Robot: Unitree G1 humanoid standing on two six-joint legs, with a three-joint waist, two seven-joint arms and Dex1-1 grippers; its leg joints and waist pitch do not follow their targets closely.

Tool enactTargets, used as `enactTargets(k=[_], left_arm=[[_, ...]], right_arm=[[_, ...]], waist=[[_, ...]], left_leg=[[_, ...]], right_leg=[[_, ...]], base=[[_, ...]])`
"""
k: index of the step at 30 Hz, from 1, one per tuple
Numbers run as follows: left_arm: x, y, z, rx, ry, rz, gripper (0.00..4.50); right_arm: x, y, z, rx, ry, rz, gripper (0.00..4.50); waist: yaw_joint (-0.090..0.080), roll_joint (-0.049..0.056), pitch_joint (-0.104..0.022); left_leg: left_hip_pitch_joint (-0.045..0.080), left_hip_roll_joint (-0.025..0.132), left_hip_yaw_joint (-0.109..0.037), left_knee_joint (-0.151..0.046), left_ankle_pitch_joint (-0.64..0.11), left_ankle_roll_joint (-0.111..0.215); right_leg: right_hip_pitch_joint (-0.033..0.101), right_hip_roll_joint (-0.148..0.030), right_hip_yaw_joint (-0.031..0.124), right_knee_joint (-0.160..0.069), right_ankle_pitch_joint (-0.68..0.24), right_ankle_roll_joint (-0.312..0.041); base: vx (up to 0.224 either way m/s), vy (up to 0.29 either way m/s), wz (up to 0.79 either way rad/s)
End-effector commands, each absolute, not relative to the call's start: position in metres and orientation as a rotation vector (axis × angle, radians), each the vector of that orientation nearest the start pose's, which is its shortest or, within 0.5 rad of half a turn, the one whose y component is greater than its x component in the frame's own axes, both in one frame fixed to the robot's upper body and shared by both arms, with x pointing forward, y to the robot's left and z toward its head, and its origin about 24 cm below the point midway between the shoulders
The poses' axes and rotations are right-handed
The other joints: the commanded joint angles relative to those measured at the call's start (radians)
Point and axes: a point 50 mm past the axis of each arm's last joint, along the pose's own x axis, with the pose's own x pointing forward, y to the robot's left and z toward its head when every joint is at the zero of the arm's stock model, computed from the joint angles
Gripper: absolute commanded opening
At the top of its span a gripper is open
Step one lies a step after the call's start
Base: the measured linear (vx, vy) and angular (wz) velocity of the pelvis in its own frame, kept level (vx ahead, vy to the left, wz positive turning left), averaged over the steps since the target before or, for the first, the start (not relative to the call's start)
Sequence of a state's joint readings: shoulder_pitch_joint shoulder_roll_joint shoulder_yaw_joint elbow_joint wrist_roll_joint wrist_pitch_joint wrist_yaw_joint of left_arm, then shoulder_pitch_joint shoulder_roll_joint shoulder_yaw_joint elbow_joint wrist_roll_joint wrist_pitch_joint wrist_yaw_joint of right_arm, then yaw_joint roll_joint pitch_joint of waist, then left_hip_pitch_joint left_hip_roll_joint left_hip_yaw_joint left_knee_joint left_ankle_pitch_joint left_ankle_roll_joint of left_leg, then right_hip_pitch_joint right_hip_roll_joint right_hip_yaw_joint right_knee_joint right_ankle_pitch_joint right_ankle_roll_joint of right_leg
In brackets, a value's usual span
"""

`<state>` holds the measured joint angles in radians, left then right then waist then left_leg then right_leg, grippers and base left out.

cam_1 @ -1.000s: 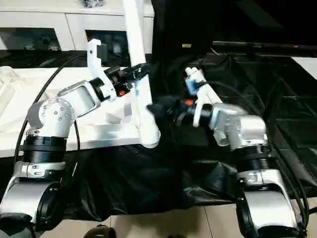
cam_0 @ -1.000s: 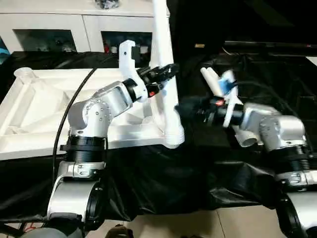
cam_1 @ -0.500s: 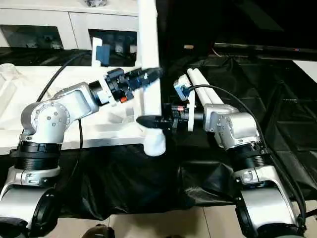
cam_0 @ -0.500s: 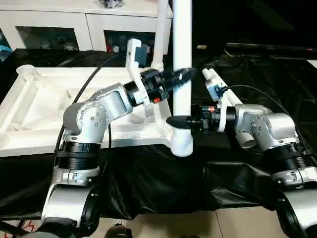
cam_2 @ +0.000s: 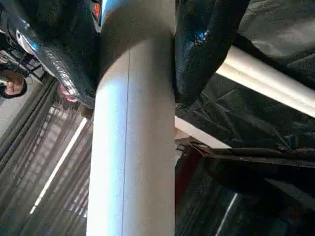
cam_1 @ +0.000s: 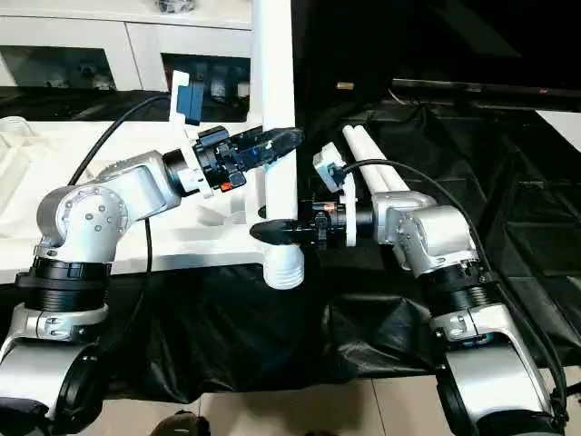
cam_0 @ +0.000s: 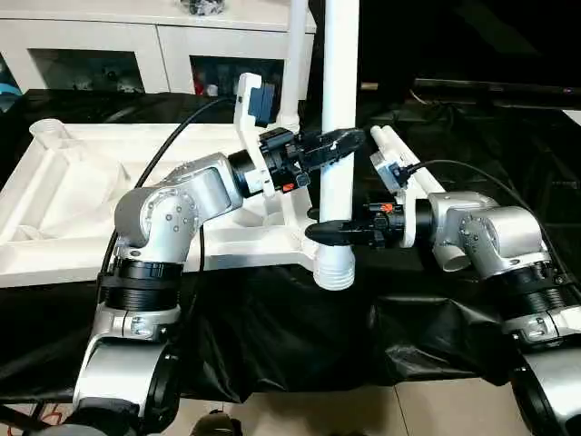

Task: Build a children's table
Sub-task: Pick table leg

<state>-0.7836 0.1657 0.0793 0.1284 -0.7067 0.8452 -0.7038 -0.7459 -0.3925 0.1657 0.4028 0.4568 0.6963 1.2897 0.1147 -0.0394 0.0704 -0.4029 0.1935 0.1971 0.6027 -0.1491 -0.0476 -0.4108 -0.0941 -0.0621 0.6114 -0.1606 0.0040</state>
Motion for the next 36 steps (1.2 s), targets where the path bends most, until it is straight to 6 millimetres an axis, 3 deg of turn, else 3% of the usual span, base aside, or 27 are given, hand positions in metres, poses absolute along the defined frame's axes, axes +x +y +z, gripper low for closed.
enactTargets(k=[1, 6, 9, 11, 15, 17, 20, 23, 29, 30, 34, 36], left_arm=[[0.327, 0.076, 0.206, -0.452, 0.060, -1.201, 1.79], [0.329, 0.077, 0.204, -0.462, 0.069, -1.148, 1.79], [0.333, 0.074, 0.202, -0.414, 0.052, -1.063, 2.49], [0.337, 0.072, 0.201, -0.394, 0.043, -0.988, 2.59], [0.344, 0.067, 0.201, -0.395, 0.026, -0.889, 2.65], [0.349, 0.066, 0.199, -0.398, 0.032, -0.825, 2.32], [0.353, 0.068, 0.197, -0.404, 0.039, -0.778, 2.29], [0.355, 0.070, 0.198, -0.420, 0.033, -0.752, 1.92], [0.351, 0.067, 0.199, -0.437, 0.017, -0.782, 1.78], [0.351, 0.067, 0.200, -0.440, 0.014, -0.788, 1.78], [0.350, 0.065, 0.203, -0.424, -0.002, -0.817, 1.77], [0.350, 0.065, 0.204, -0.416, -0.005, -0.825, 1.77]], right_arm=[[0.329, -0.122, 0.127, 0.188, 0.420, 1.389, 2.30], [0.334, -0.118, 0.127, 0.184, 0.390, 1.336, 1.94], [0.337, -0.115, 0.128, 0.175, 0.376, 1.305, 1.89], [0.338, -0.113, 0.128, 0.162, 0.367, 1.286, 1.88], [0.340, -0.112, 0.128, 0.144, 0.363, 1.257, 1.88], [0.341, -0.111, 0.127, 0.136, 0.360, 1.250, 1.88], [0.342, -0.111, 0.127, 0.135, 0.355, 1.238, 1.88], [0.342, -0.111, 0.127, 0.133, 0.349, 1.228, 1.87], [0.343, -0.111, 0.126, 0.097, 0.333, 1.212, 1.87], [0.343, -0.111, 0.126, 0.090, 0.323, 1.214, 2.43], [0.345, -0.114, 0.129, 0.103, 0.327, 1.225, 2.64], [0.347, -0.117, 0.129, 0.096, 0.330, 1.209, 2.95]], waist=[[0.002, -0.010, -0.084], [0.001, -0.006, -0.085], [0.003, -0.006, -0.085], [0.003, -0.001, -0.086], [0.003, -0.006, -0.087], [0.003, -0.006, -0.087], [0.003, -0.006, -0.087], [0.002, -0.005, -0.088], [0.003, -0.006, -0.088], [0.003, -0.008, -0.088], [0.002, -0.008, -0.087], [0.002, -0.008, -0.087]], left_leg=[[0.032, 0.034, -0.016, -0.068, -0.208, -0.011], [0.033, 0.035, -0.017, -0.069, -0.209, -0.019], [0.032, 0.036, -0.018, -0.071, -0.212, -0.021], [0.034, 0.035, -0.019, -0.071, -0.222, -0.032], [0.030, 0.033, -0.019, -0.070, -0.213, -0.026], [0.030, 0.033, -0.018, -0.069, -0.214, -0.020], [0.030, 0.032, -0.019, -0.068, -0.212, -0.018], [0.030, 0.032, -0.019, -0.068, -0.211, -0.016], [0.031, 0.034, -0.018, -0.067, -0.205, -0.008], [0.031, 0.034, -0.018, -0.066, -0.208, -0.008], [0.031, 0.033, -0.018, -0.067, -0.213, -0.005], [0.031, 0.034, -0.018, -0.067, -0.209, -0.006]], right_leg=[[0.047, -0.051, 0.034, -0.063, -0.241, -0.196], [0.047, -0.049, 0.034, -0.061, -0.234, -0.193], [0.047, -0.050, 0.034, -0.063, -0.231, -0.192], [0.048, -0.050, 0.034, -0.063, -0.228, -0.185], [0.052, -0.050, 0.034, -0.064, -0.217, -0.176], [0.052, -0.049, 0.034, -0.066, -0.219, -0.171], [0.051, -0.049, 0.033, -0.067, -0.224, -0.171], [0.051, -0.049, 0.032, -0.065, -0.215, -0.176], [0.051, -0.050, 0.032, -0.063, -0.199, -0.192], [0.051, -0.050, 0.032, -0.063, -0.203, -0.192], [0.051, -0.050, 0.032, -0.065, -0.218, -0.186], [0.050, -0.049, 0.032, -0.064, -0.216, -0.187]], base=[[0.000, 0.000, 0.00], [0.000, 0.000, 0.00], [0.000, 0.000, 0.00], [0.000, 0.000, 0.00], [0.000, 0.000, 0.00], [0.000, 0.000, 0.00], [0.000, 0.000, 0.00], [0.000, 0.000, 0.00], [0.000, 0.000, 0.00], [0.000, 0.000, 0.00], [0.000, 0.000, 0.00], [0.000, 0.000, 0.00]])
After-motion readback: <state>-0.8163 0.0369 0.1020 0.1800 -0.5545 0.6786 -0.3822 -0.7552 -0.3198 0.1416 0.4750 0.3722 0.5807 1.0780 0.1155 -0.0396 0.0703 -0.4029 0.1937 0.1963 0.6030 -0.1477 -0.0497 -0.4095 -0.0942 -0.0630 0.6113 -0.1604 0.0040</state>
